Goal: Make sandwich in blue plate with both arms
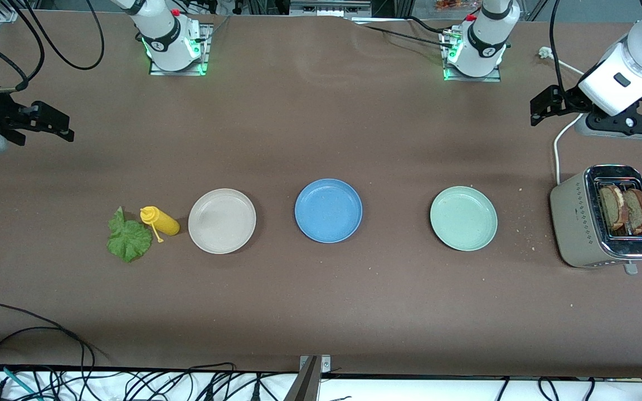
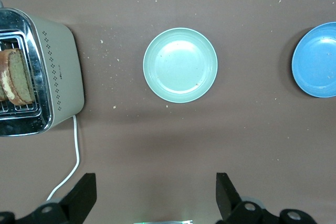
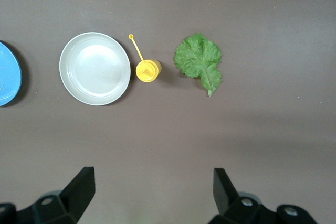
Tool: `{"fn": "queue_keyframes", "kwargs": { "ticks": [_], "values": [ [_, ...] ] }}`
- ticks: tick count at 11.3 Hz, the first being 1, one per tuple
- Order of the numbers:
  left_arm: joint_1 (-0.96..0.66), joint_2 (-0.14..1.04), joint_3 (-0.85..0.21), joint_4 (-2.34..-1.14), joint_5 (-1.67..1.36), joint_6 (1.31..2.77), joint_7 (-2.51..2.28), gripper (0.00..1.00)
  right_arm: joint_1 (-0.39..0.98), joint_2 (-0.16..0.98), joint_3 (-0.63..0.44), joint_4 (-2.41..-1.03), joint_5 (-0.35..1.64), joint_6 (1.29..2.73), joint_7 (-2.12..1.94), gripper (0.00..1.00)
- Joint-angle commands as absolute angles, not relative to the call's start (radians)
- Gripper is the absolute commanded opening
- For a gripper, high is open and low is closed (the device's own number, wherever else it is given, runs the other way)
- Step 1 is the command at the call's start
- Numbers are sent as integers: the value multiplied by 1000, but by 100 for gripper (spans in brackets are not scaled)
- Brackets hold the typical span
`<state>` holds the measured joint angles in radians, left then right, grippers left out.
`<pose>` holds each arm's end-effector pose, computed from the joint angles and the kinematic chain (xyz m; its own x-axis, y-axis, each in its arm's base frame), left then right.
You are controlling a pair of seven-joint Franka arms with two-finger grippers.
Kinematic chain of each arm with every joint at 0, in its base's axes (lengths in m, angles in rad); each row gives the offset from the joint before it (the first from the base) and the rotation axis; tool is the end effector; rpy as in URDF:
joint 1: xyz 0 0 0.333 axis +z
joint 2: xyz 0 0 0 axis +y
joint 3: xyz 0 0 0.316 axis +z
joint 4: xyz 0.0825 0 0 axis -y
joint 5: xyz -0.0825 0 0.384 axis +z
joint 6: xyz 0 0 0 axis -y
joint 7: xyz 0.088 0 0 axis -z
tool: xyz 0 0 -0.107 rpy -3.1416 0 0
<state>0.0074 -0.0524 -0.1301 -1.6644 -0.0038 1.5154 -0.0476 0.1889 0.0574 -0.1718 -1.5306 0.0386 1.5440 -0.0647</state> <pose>0.5260 -0.0671 0.6043 0.9926 -0.0738 -0.0966 -0.0749 -0.9972 -0.0076 0.5686 0.0168 0.6094 0.9957 0.0826 -0.0412 0.0813 -0.9962 -0.0315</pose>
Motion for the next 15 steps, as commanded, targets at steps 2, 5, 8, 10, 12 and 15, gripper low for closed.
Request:
{"fn": "queue_keyframes", "kwargs": {
  "ticks": [2,5,8,10,12,15],
  "values": [
    [12,-49,-130,-1649,0,1499,-41,100,190,49,-175,-1527,49,1519,-66,100],
    [12,-49,-130,-1649,0,1499,-41,100,192,51,-173,-1522,48,1519,-66,100],
    [12,-49,-130,-1648,0,1499,-41,100,192,51,-173,-1520,46,1520,-66,100],
    [12,-49,-130,-1649,0,1499,-41,100,190,52,-178,-1520,46,1519,-69,100],
    [11,-49,-130,-1647,0,1499,-41,100,190,52,-175,-1520,46,1519,-67,100],
    [11,-49,-130,-1647,0,1499,-41,100,190,52,-175,-1520,46,1519,-67,100]
  ]
}}
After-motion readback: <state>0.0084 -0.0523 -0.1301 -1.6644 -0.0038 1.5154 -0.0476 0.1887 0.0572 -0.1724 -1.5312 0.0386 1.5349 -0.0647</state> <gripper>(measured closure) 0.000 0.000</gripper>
